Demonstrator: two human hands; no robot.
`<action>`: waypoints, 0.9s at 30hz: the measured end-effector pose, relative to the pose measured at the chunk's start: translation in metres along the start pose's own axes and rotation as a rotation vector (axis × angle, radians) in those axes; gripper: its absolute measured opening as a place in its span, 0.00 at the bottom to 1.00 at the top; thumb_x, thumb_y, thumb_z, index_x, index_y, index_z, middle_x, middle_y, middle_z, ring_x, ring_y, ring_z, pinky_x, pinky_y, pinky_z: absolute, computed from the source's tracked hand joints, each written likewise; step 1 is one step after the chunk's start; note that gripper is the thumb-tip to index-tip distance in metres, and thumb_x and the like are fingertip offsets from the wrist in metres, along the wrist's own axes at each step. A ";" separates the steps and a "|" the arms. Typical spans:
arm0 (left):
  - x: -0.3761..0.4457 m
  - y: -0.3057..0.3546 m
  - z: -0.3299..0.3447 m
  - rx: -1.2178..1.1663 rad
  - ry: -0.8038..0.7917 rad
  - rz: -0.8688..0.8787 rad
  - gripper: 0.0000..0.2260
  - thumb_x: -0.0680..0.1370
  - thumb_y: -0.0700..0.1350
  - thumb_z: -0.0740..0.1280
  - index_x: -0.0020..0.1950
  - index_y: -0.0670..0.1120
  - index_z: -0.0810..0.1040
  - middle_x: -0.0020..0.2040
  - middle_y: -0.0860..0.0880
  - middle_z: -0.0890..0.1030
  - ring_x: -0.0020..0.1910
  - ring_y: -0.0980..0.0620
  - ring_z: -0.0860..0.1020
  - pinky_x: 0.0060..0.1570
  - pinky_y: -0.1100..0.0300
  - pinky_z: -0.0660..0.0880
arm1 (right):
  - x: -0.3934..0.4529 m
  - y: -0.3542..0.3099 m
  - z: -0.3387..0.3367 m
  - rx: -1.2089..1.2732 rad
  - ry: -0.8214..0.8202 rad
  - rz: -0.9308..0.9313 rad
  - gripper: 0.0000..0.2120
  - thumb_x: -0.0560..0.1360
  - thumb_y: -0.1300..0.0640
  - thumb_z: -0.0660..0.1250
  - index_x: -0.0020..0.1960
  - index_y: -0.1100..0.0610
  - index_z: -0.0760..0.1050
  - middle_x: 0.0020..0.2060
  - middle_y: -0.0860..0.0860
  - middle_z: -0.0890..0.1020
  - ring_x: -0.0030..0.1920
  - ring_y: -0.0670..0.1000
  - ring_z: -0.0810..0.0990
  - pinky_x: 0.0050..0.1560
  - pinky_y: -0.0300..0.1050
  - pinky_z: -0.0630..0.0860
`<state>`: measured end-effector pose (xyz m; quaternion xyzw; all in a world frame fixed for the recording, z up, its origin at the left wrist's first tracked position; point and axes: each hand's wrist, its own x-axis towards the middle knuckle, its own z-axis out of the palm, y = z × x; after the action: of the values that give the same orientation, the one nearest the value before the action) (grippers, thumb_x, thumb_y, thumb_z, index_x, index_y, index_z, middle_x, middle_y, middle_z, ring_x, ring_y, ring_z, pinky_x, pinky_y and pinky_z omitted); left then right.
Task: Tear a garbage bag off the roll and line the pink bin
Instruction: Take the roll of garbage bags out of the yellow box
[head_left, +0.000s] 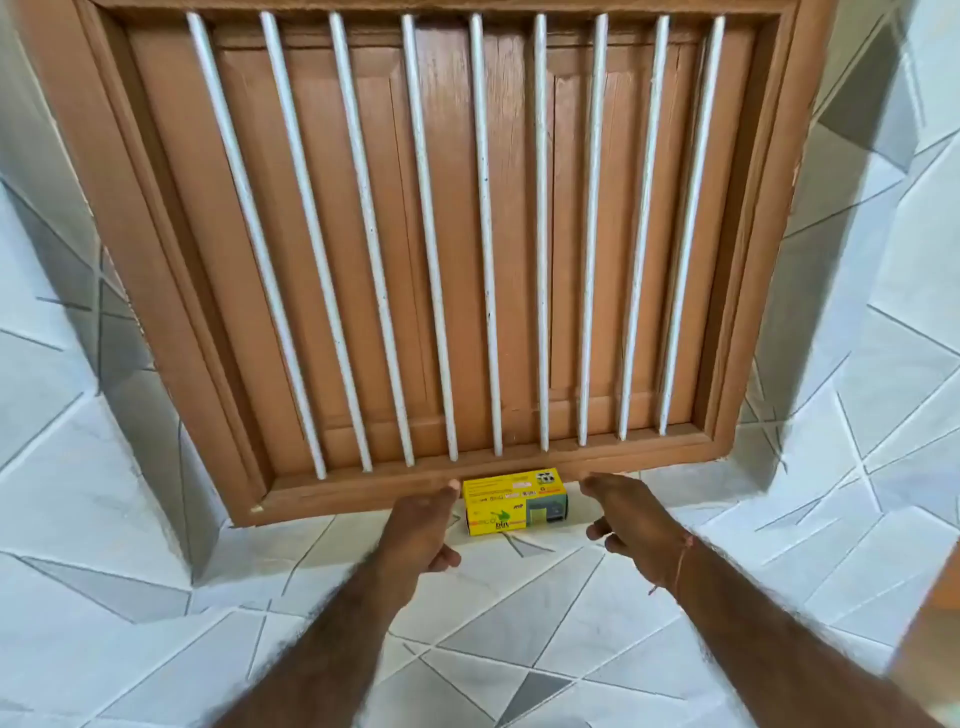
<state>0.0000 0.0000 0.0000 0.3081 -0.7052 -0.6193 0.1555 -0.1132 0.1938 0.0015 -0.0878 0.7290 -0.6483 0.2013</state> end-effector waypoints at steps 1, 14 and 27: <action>0.004 -0.002 0.004 0.035 -0.016 0.000 0.13 0.78 0.56 0.62 0.45 0.48 0.76 0.43 0.50 0.78 0.18 0.53 0.74 0.23 0.65 0.69 | 0.006 0.002 0.002 -0.052 0.012 -0.013 0.08 0.78 0.51 0.62 0.47 0.53 0.77 0.38 0.52 0.75 0.30 0.51 0.72 0.31 0.41 0.60; -0.006 -0.019 0.032 -0.079 0.219 0.249 0.06 0.77 0.47 0.68 0.44 0.50 0.85 0.37 0.58 0.85 0.43 0.51 0.80 0.46 0.58 0.74 | 0.025 0.020 0.012 0.001 0.079 -0.212 0.05 0.75 0.55 0.69 0.42 0.54 0.81 0.31 0.43 0.81 0.35 0.46 0.75 0.37 0.40 0.69; -0.076 -0.006 0.044 -0.649 0.216 0.186 0.19 0.69 0.35 0.74 0.59 0.43 0.79 0.53 0.42 0.84 0.50 0.45 0.81 0.49 0.55 0.76 | -0.044 0.005 0.018 0.488 0.035 -0.264 0.07 0.78 0.58 0.63 0.53 0.57 0.78 0.44 0.52 0.84 0.44 0.51 0.81 0.47 0.46 0.77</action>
<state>0.0330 0.0815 -0.0014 0.2407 -0.4760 -0.7582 0.3749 -0.0654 0.1951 0.0034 -0.1198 0.5367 -0.8268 0.1178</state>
